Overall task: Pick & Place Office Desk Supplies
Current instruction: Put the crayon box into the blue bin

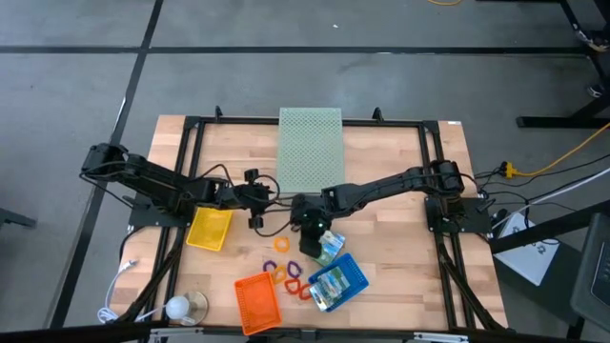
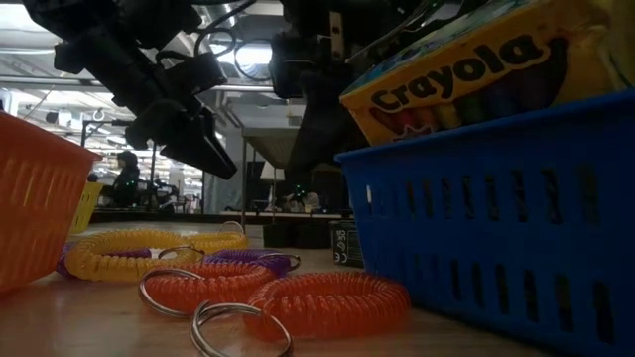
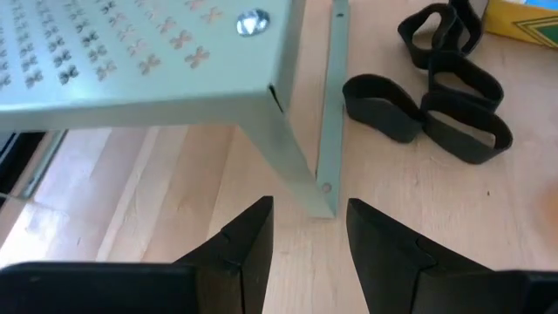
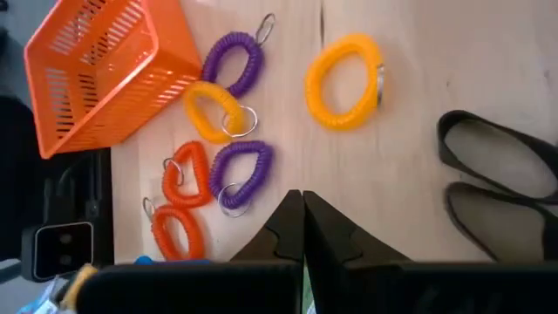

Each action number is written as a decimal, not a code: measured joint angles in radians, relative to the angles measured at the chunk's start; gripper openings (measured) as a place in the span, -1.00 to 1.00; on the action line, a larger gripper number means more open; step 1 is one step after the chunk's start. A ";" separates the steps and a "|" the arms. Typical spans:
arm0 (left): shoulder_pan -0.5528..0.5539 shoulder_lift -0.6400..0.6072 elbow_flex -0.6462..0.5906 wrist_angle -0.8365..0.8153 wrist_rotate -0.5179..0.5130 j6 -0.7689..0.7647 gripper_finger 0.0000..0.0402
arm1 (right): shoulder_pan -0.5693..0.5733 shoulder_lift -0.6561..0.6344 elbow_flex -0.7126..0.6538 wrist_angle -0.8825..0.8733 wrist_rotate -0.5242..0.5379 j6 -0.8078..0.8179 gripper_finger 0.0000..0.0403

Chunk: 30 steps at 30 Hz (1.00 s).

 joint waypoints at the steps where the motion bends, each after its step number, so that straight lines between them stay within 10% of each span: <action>1: 0.000 -0.002 0.000 -0.007 0.009 -0.004 -0.29 | 0.001 0.000 0.000 0.002 -0.010 0.001 -1.00; 8: -0.020 -0.078 0.000 -0.077 0.164 -0.035 -0.29 | 0.016 0.000 0.000 -0.008 -0.037 0.031 -0.99; 30: -0.128 -0.175 0.000 -0.173 0.066 -0.075 -0.29 | 0.102 -0.089 0.000 -0.334 0.127 0.081 -0.98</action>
